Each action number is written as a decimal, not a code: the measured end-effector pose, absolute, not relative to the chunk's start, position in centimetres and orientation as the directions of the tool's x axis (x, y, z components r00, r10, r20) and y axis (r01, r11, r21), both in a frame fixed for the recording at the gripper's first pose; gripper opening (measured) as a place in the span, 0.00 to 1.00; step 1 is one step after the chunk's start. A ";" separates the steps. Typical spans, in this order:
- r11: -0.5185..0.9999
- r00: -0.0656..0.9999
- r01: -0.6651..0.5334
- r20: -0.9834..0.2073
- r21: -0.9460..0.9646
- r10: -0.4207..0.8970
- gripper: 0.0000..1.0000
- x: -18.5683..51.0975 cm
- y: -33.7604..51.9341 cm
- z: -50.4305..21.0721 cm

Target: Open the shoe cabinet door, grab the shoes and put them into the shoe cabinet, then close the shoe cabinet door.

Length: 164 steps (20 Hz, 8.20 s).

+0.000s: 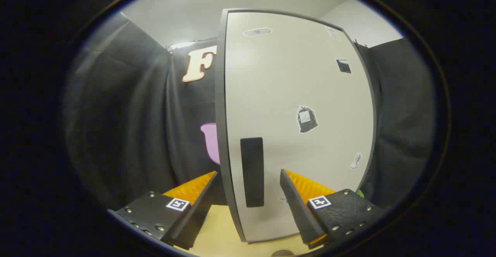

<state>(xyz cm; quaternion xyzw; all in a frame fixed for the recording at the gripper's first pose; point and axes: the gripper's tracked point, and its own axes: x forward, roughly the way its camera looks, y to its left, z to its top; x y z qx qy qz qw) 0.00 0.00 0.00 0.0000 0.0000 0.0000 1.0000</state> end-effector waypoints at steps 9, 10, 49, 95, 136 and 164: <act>1.000 1.000 0.005 -0.004 0.007 -0.005 0.96 1.4 -0.5 -0.1; 1.000 1.000 0.006 -0.004 0.006 -0.006 0.96 1.6 -0.5 -0.1; 0.999 0.998 -0.053 0.022 0.000 0.053 0.28 -3.0 -2.4 0.0; 0.999 1.000 -0.028 0.002 0.032 0.028 0.28 -18.9 -24.3 0.8; 0.998 0.995 -0.063 -0.073 0.015 0.064 0.18 -20.3 -22.4 -4.3; 0.994 0.636 -0.069 -0.764 0.087 0.111 0.18 -13.8 -8.1 -48.5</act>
